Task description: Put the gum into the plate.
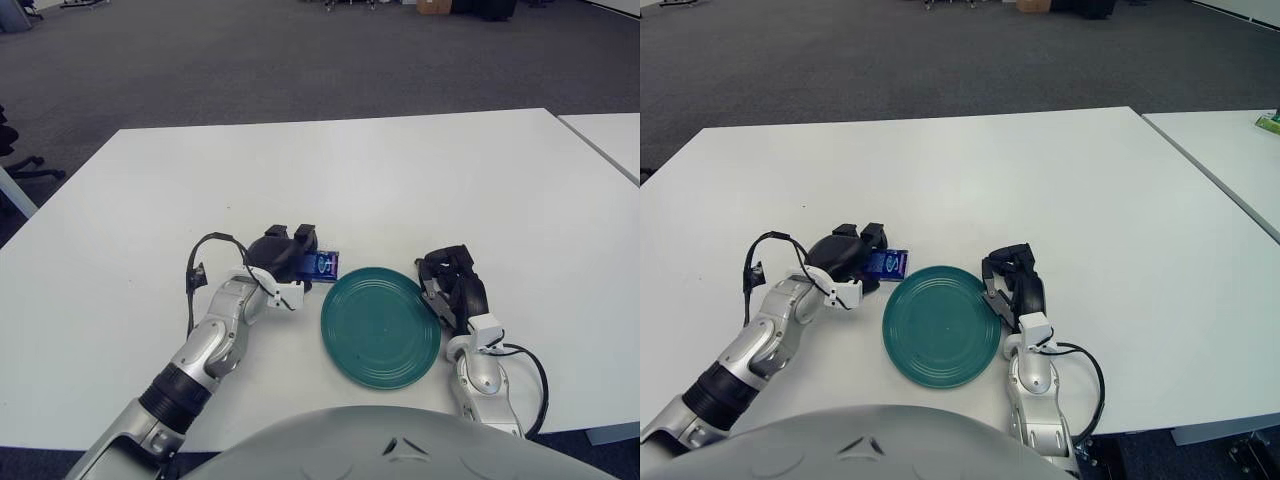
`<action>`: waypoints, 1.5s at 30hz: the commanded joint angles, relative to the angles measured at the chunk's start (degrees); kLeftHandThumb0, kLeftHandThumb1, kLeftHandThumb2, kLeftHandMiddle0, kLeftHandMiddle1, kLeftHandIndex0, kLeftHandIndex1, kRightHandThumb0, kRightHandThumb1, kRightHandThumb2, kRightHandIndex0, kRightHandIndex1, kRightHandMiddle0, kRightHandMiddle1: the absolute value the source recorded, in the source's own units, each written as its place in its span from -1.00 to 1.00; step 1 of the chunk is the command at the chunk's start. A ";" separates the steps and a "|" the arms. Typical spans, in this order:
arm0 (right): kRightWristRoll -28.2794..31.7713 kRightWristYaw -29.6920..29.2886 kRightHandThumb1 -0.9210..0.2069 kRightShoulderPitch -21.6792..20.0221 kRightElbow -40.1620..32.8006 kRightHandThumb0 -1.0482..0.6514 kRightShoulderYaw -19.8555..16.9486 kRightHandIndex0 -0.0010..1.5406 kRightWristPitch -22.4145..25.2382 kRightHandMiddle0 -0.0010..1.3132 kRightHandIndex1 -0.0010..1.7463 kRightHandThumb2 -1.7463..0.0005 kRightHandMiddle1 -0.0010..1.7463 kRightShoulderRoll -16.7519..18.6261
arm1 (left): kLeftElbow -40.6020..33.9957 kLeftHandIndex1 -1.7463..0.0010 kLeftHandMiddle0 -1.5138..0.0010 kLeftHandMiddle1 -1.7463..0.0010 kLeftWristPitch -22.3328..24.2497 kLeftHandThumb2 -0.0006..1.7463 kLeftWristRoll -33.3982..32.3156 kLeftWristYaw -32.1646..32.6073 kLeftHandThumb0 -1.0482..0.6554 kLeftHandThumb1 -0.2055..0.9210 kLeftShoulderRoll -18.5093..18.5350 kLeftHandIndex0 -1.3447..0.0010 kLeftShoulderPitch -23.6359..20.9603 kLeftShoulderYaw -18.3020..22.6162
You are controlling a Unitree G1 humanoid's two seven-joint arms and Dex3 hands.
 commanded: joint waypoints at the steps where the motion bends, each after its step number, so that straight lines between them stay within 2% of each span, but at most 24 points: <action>1: 0.57 0.35 -1.00 1.92 3.22 -0.17 -0.44 -0.49 2.89 -0.70 0.01 0.40 1.00 -0.17 | 4.48 -1.00 -0.01 -0.80 -0.71 0.62 0.97 4.58 0.21 -0.30 0.23 0.25 0.51 0.23; 11: 0.36 0.12 -1.00 1.57 2.73 -0.17 -0.71 -0.52 3.89 -0.70 0.01 0.41 1.00 0.10 | 7.23 -1.00 -0.11 -0.80 -3.66 0.75 -1.05 10.84 0.23 -0.49 -1.01 0.14 0.18 0.65; 21: 0.44 0.12 -1.00 1.55 2.84 -0.17 -0.80 -0.50 3.58 -0.71 0.03 0.40 1.00 0.03 | 6.47 -1.00 -0.14 -0.78 -2.29 0.78 -1.65 9.78 0.23 -0.53 -2.00 0.12 0.22 1.16; 28: 0.55 0.23 -1.00 1.52 2.87 -0.17 -0.89 -0.49 3.59 -0.71 0.05 0.40 1.00 -0.01 | 5.55 -1.00 -0.15 -0.80 -3.51 0.79 -2.09 10.27 0.23 -0.55 -1.54 0.11 0.29 1.70; 36: 0.18 -0.04 -1.00 1.81 2.16 -0.17 -0.71 -0.51 4.25 -0.71 0.05 0.40 1.00 0.13 | -0.88 -1.00 -0.14 -0.83 -5.54 0.82 -7.70 6.86 0.23 -0.57 0.13 0.10 -1.47 6.34; 45: 0.32 0.32 -1.00 2.01 1.51 -0.17 -0.52 -0.51 5.08 -0.71 0.07 0.40 1.00 0.00 | -6.03 -1.00 -0.12 -0.90 -9.72 0.85 -8.62 8.37 0.23 -0.59 1.21 0.10 -1.30 8.98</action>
